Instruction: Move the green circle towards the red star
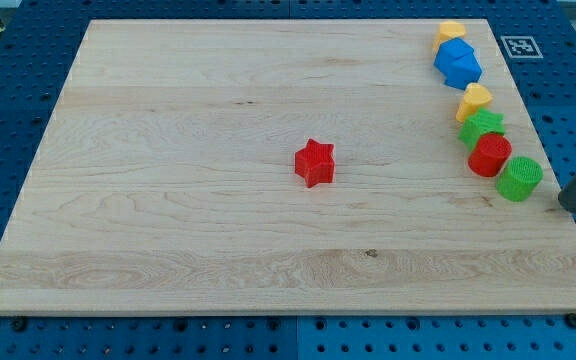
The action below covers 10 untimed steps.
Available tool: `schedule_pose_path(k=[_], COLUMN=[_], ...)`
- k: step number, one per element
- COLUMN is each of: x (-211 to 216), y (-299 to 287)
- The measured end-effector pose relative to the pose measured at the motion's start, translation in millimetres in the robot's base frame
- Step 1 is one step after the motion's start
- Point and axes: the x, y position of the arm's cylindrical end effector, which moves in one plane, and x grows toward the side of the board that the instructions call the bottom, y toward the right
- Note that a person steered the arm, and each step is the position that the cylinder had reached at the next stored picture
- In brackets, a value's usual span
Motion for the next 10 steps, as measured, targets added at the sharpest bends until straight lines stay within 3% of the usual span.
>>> schedule_pose_path(k=[2, 4, 8, 10], x=[-30.1, -32.3, -24.9, -23.1], y=[0.9, -5.3, -58.1, -116.1])
